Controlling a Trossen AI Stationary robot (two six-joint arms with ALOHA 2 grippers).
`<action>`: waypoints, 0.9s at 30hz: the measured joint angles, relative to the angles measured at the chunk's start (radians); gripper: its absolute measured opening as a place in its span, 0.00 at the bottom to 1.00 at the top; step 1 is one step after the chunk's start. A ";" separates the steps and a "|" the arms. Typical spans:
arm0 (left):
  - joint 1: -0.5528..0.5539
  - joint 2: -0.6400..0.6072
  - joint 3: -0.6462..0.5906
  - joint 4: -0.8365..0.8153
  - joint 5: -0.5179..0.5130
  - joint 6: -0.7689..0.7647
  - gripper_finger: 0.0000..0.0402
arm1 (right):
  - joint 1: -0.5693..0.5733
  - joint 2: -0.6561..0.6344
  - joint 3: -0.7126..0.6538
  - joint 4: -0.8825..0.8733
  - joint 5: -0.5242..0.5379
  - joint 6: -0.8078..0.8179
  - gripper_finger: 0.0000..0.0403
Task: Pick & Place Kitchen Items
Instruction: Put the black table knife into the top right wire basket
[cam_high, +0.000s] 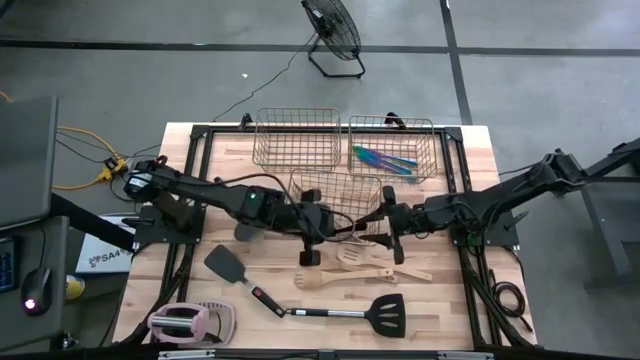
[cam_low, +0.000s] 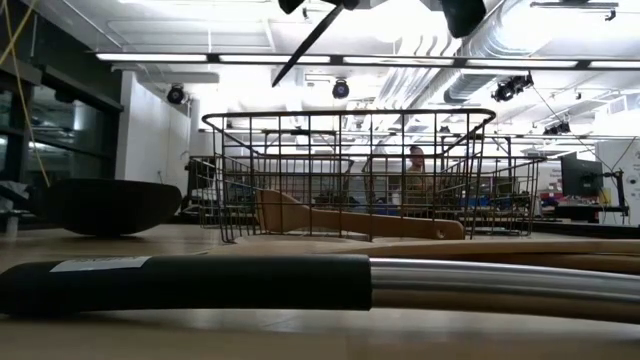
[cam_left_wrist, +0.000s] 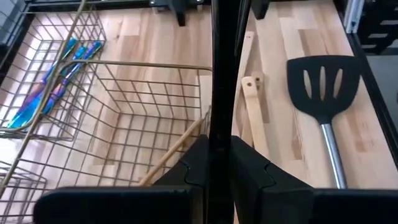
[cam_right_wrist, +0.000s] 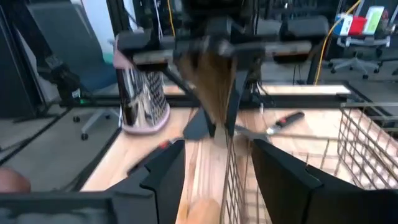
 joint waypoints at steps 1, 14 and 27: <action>0.000 0.000 0.000 0.001 0.000 0.005 0.08 | 0.000 0.008 0.000 0.023 0.000 -0.001 0.44; -0.001 0.000 0.000 0.047 -0.005 0.024 0.08 | 0.000 0.108 0.000 0.326 -0.057 -0.061 0.44; -0.001 0.000 0.000 0.102 -0.015 0.032 0.08 | 0.000 0.126 0.000 0.435 -0.052 -0.120 0.41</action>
